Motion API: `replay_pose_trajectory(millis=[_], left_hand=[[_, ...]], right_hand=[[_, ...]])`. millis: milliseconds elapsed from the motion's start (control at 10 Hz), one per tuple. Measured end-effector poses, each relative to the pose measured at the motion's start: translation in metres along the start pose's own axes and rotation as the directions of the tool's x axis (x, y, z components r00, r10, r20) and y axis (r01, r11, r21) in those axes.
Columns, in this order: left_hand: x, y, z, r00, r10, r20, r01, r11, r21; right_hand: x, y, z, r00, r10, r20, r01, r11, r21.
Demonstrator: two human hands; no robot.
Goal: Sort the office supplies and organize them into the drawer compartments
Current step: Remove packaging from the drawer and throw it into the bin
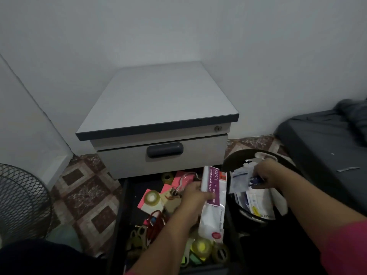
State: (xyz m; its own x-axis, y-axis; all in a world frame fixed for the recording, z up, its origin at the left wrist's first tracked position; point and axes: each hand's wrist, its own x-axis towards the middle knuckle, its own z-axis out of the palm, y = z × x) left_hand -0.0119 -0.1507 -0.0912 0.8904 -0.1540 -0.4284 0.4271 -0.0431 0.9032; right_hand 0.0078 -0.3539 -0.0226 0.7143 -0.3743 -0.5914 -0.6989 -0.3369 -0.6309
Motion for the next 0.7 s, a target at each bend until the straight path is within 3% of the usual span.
replay_pose_trajectory(millis=[100,200,400,500,600,700], left_hand=[[0.015,0.007,0.034,0.999,-0.022,0.041,0.02,0.998,0.053],[0.032,0.01,0.063,0.999,-0.027,0.03,0.024,0.995,0.097],[0.043,0.01,0.092,0.998,-0.02,0.058,0.011,0.987,0.157],[0.038,0.008,0.079,0.999,0.01,0.049,-0.018,0.988,0.155],[0.029,0.001,0.044,0.999,0.043,0.005,-0.043,0.975,0.218],[0.012,-0.003,-0.008,0.997,0.066,-0.035,-0.055,0.967,0.248]], right_hand=[[0.017,0.017,-0.024,0.995,-0.064,-0.083,0.049,0.983,-0.175],[0.037,0.027,-0.033,0.991,0.048,-0.126,-0.04,0.997,0.064],[0.037,0.009,-0.02,0.99,-0.078,-0.114,0.053,0.976,-0.213],[0.045,0.007,0.002,0.991,-0.13,-0.044,0.101,0.907,-0.41],[0.044,0.003,0.021,0.98,-0.194,0.04,0.189,0.848,-0.496],[0.034,-0.003,0.038,0.963,-0.22,0.153,0.267,0.847,-0.461]])
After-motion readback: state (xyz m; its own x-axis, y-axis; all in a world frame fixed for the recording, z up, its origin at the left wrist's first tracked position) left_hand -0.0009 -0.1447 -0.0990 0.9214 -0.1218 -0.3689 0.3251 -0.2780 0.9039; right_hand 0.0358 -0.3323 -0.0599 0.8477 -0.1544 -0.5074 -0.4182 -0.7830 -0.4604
